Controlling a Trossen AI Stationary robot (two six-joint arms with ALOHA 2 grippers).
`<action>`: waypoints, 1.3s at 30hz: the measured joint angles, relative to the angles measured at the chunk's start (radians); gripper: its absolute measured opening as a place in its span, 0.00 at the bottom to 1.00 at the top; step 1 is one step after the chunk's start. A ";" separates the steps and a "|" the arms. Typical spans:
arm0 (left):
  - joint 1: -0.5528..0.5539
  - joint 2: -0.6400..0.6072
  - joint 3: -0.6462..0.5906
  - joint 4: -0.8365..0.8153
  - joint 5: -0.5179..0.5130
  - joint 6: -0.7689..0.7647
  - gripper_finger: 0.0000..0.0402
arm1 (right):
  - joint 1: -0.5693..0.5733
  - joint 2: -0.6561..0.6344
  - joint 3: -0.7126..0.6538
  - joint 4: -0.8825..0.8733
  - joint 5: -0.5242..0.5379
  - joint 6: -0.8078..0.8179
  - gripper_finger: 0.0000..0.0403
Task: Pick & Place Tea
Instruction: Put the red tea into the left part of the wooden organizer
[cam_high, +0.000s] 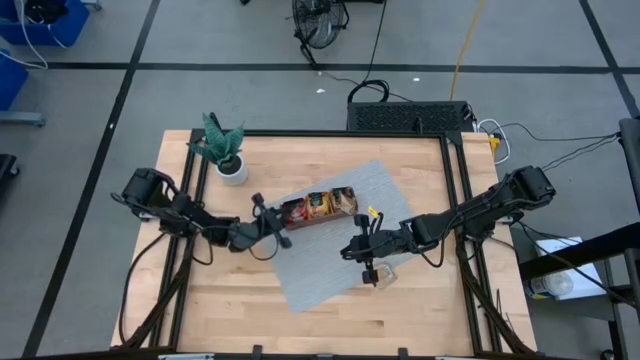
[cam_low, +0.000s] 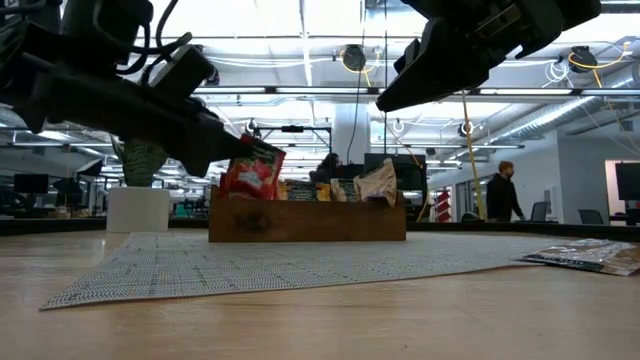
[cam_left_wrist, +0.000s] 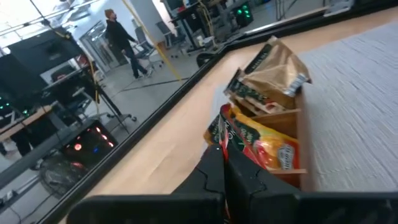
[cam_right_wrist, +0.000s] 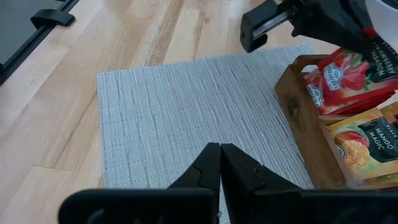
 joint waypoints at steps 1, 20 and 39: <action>-0.004 0.000 0.000 -0.001 0.000 0.000 0.00 | 0.000 0.000 0.000 0.000 0.000 0.000 0.01; 0.032 0.000 0.000 -0.149 0.144 -0.134 0.01 | 0.000 0.000 0.000 0.030 0.000 0.000 0.01; 0.036 -0.009 -0.001 -0.154 0.185 -0.191 0.03 | 0.000 0.000 0.000 0.029 0.000 -0.001 0.01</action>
